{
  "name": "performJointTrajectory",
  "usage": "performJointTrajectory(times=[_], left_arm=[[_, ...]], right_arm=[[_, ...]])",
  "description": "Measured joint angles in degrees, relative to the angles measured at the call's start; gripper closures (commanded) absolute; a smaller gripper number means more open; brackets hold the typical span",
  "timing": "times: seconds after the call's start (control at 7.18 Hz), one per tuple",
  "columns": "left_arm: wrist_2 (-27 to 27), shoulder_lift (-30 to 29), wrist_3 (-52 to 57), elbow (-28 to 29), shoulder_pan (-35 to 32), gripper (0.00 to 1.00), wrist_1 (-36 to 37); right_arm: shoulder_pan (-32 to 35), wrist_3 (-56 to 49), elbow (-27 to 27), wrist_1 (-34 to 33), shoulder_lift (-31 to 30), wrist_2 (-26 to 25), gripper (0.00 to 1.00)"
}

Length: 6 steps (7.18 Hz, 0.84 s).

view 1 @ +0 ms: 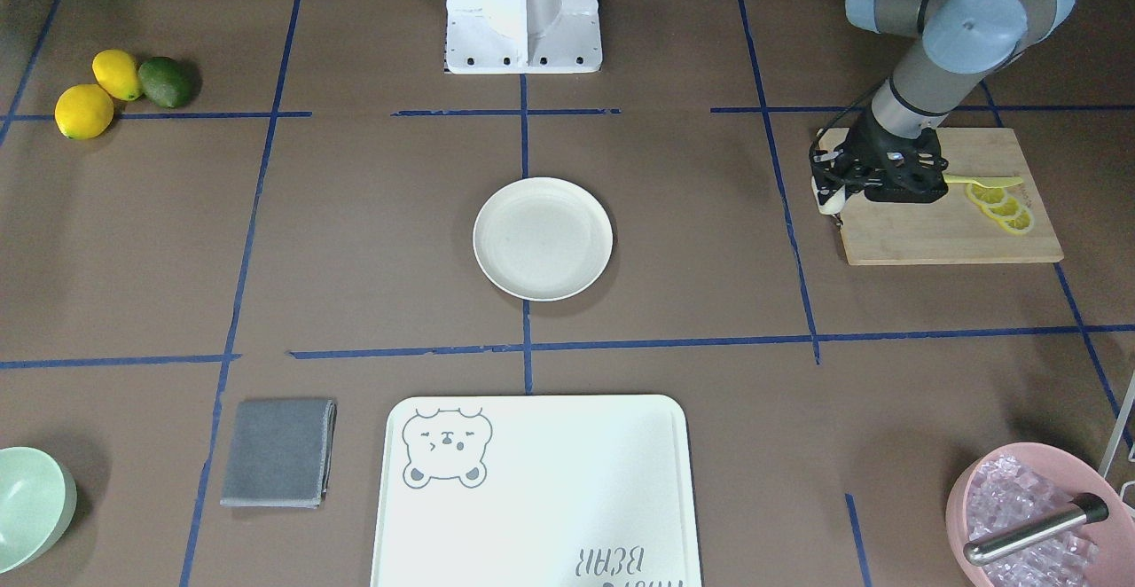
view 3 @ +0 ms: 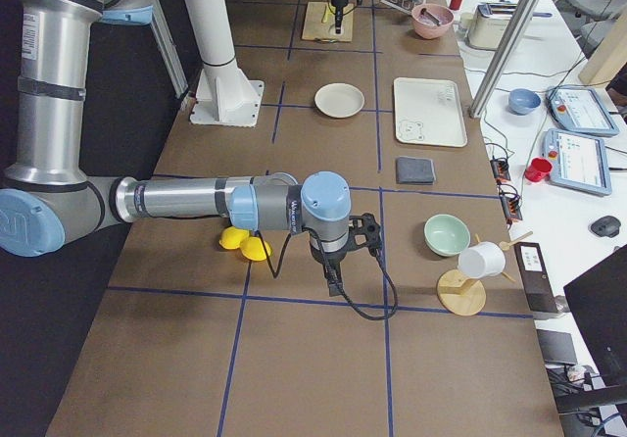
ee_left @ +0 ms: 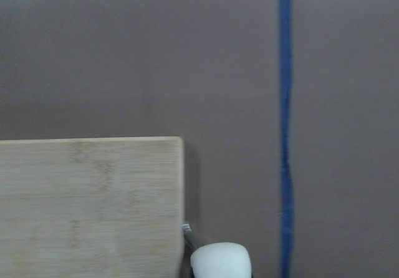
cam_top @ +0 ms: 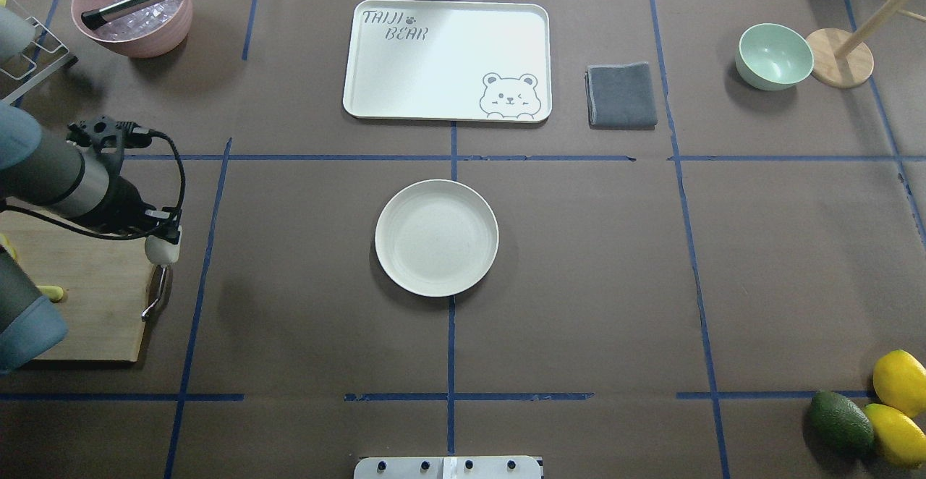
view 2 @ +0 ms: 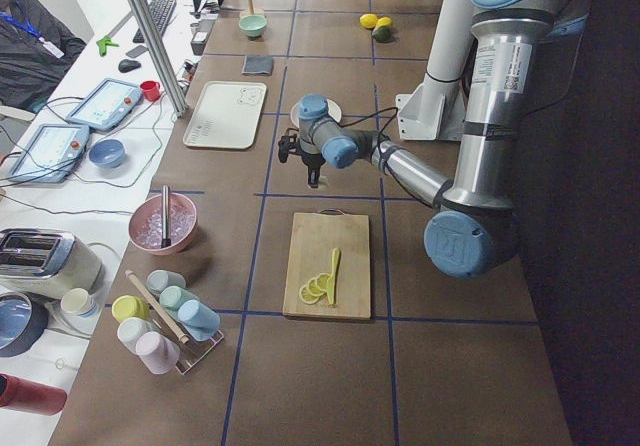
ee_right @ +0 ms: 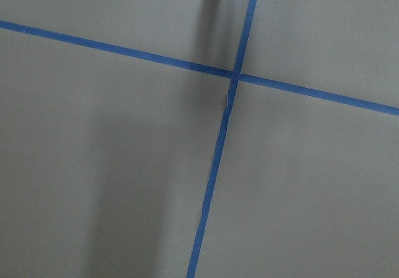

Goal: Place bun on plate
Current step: 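Carry the bun with the left gripper and lower it onto the plate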

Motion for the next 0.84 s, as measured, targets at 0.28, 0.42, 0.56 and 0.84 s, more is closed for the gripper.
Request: performJointTrajectory(times=[0.28, 0.42, 0.56, 0.84], left_arm=[[1.8, -13.4, -3.5, 1.1, 3.5, 0.7, 11.4], [4.0, -20.6, -6.8, 5.2, 6.1, 0.7, 13.6], [6.5, -27.3, -9.7, 11.1, 8.8, 0.7, 13.8], [10.2, -36.3, -13.1, 22.8, 13.0, 0.68, 8.2]], right_arm=[[0.0, 0.1, 0.0, 0.0, 0.0, 0.0, 0.0], [0.0, 0.1, 0.0, 0.0, 0.0, 0.0, 0.0], [0.0, 0.1, -0.1, 0.0, 0.0, 0.0, 0.0], [0.0, 0.2, -0.1, 0.0, 0.0, 0.0, 0.0]])
